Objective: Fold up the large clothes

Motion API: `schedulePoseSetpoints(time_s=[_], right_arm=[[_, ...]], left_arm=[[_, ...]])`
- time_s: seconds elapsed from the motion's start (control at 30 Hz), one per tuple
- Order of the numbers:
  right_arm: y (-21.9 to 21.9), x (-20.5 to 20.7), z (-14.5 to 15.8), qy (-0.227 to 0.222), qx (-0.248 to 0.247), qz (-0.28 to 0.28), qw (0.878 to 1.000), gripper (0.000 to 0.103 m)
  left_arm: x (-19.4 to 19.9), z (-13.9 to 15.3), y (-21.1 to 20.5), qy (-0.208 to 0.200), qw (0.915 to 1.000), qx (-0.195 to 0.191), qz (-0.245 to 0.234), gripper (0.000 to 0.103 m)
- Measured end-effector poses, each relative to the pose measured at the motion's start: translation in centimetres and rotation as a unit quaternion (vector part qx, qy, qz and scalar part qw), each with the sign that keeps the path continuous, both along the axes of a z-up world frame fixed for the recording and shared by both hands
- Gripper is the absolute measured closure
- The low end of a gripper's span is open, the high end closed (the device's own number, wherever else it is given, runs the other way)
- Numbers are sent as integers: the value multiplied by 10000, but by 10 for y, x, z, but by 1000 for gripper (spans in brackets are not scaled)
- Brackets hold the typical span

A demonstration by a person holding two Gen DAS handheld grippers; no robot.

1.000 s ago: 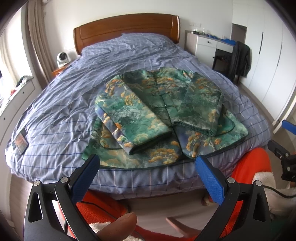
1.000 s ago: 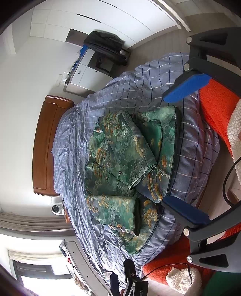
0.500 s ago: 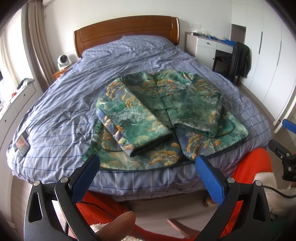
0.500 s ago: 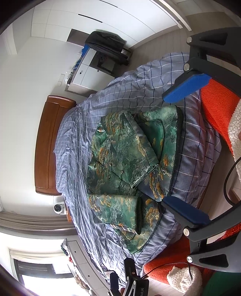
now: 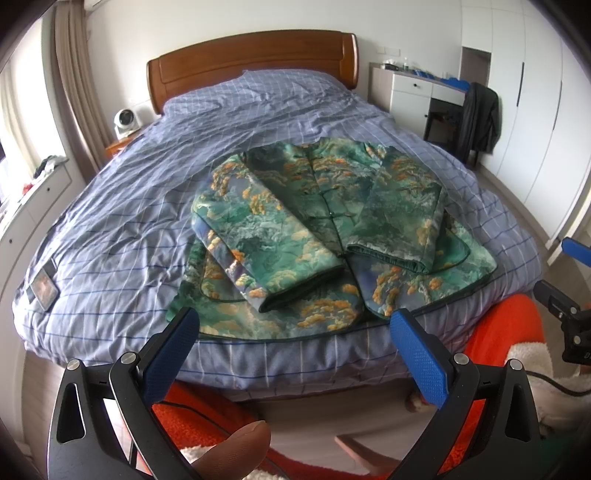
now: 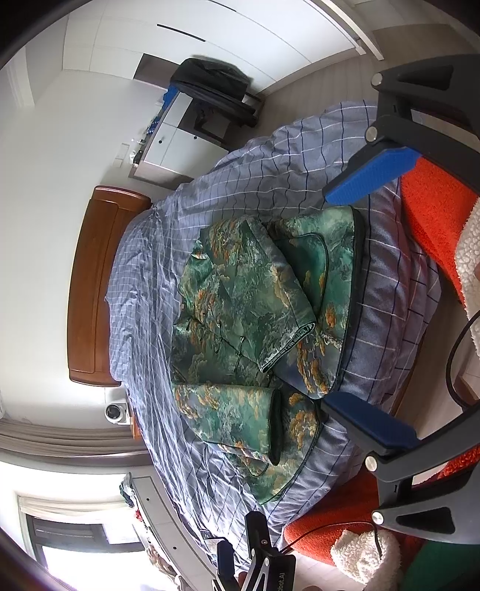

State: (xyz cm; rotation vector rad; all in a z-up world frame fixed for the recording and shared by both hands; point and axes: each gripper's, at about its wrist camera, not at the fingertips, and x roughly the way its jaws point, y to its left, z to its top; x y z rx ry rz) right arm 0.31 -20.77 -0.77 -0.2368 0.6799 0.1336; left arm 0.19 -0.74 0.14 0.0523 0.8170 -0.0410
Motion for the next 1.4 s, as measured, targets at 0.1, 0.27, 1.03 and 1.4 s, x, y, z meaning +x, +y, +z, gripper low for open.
schedulePoseSetpoints(time_s=[0.1, 0.27, 1.03, 1.4], right_arm=[[2, 0, 0, -4, -5, 26, 10000, 0], [1, 0, -1, -7, -1, 46, 10000, 0], [3, 2, -11, 144, 63, 106, 9998, 0], [4, 2, -12, 135, 58, 120, 9998, 0]], left_arm=[[1, 1, 0, -6, 10000, 8, -10, 0], [2, 0, -1, -3, 10000, 9, -26, 0], [0, -9, -8, 75, 9999, 28, -85, 0], [0, -9, -9, 62, 9999, 36, -111, 0]])
